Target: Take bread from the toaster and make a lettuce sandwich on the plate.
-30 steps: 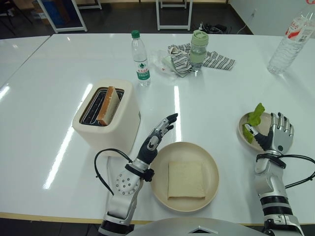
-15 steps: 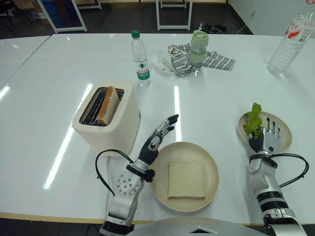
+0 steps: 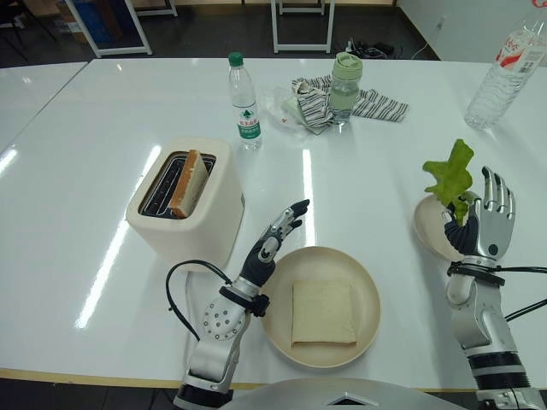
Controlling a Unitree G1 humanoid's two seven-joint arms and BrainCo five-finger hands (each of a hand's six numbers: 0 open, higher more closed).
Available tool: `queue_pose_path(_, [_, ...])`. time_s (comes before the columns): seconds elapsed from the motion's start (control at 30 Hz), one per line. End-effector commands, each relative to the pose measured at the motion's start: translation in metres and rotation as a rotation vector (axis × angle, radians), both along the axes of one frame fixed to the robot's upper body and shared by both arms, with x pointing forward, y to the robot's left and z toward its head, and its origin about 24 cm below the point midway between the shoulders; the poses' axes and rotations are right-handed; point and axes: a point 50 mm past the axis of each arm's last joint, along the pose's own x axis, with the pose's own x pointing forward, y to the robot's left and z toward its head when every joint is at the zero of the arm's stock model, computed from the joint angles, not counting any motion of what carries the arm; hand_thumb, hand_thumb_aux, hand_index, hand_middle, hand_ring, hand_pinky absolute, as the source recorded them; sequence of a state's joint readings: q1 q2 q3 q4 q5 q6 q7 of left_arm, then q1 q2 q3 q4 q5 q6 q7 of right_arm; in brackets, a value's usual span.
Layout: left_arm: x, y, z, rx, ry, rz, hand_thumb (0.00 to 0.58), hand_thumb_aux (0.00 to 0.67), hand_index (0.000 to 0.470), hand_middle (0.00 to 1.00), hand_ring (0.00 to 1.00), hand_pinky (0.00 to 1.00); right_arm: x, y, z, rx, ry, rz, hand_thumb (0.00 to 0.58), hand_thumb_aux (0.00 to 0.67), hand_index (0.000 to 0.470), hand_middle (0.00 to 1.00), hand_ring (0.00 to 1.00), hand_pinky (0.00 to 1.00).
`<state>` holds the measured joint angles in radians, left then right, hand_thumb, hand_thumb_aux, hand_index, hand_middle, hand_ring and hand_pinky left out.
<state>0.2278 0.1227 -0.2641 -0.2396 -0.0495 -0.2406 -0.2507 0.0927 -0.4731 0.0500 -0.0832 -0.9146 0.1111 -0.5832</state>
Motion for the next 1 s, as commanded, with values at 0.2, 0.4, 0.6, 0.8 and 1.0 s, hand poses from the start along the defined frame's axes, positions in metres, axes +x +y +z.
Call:
queue_pose_path(0.2, [0.014, 0.004, -0.004, 0.014, 0.014, 0.079, 0.0, 0.0, 0.0, 0.0, 0.0, 0.0, -0.047, 0.051, 0.023, -0.316, -0.06, 0.458, 0.58, 0.67, 0.47, 0.0, 0.0, 0.0])
queue_pose_path(0.4, [0.02, 0.006, -0.005, 0.013, 0.017, 0.097, 0.0, 0.0, 0.0, 0.0, 0.0, 0.0, -0.066, 0.082, 0.007, -0.389, 0.007, 0.675, 0.58, 0.67, 0.47, 0.0, 0.0, 0.0])
queue_pose_path(0.6, [0.022, 0.006, -0.006, 0.013, 0.018, 0.106, 0.0, 0.0, 0.0, 0.0, 0.0, 0.0, -0.073, 0.1, -0.012, -0.431, 0.086, 0.789, 0.58, 0.67, 0.47, 0.0, 0.0, 0.0])
queue_pose_path(0.8, [0.022, 0.003, -0.008, 0.014, 0.024, 0.095, 0.0, 0.0, 0.0, 0.0, 0.0, 0.0, -0.074, 0.116, -0.007, -0.394, 0.042, 0.822, 0.58, 0.67, 0.47, 0.0, 0.0, 0.0])
queue_pose_path(1.0, [0.021, 0.003, -0.01, 0.02, 0.033, 0.092, 0.0, 0.0, 0.0, 0.0, 0.0, 0.0, -0.073, 0.128, -0.012, -0.368, 0.043, 0.847, 0.58, 0.67, 0.47, 0.0, 0.0, 0.0])
